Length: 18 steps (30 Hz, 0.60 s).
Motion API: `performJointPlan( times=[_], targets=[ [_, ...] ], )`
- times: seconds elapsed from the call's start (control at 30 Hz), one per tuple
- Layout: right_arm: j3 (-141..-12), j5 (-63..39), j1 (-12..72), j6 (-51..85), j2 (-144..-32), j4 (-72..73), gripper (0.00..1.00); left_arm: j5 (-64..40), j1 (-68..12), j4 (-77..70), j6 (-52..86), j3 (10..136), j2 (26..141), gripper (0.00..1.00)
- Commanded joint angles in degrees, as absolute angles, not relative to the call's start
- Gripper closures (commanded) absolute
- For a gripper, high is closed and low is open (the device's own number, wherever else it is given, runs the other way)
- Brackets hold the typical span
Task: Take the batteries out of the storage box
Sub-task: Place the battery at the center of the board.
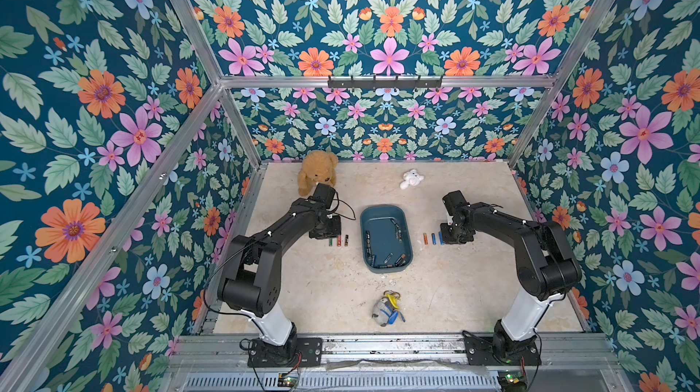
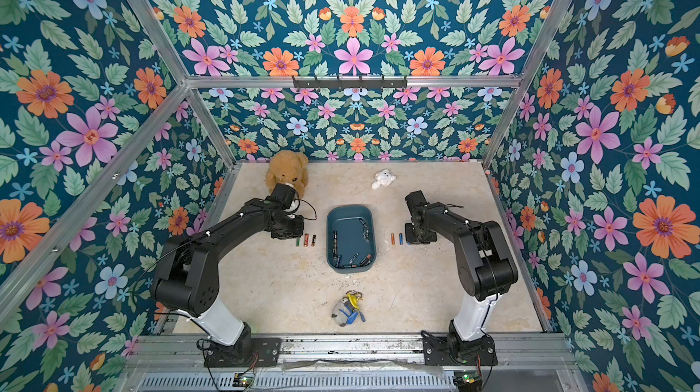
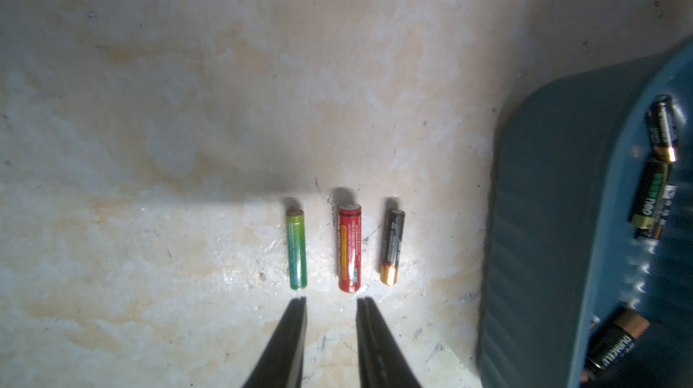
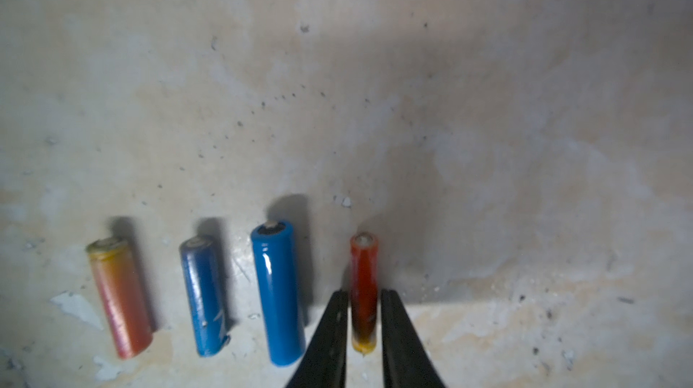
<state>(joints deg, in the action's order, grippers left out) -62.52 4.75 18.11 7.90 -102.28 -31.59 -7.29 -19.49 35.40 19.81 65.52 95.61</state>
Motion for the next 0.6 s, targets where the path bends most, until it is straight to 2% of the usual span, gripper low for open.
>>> performJointPlan(
  times=[0.0,0.3,0.57],
  targets=[
    [-63.19,5.71,18.09,7.9,-101.65,-32.3,0.76,-7.12,-19.56,35.73,20.15,66.22,95.54,0.7],
    [-65.44,6.89,18.19,8.46,-99.42,-34.3,0.75,-5.7,-21.89,37.83,21.05,70.62,95.17,0.7],
    [-69.39,7.31,18.15,9.56,-97.23,-36.93,0.75,0.95,-29.62,39.46,23.89,78.4,96.27,0.7]
  ],
)
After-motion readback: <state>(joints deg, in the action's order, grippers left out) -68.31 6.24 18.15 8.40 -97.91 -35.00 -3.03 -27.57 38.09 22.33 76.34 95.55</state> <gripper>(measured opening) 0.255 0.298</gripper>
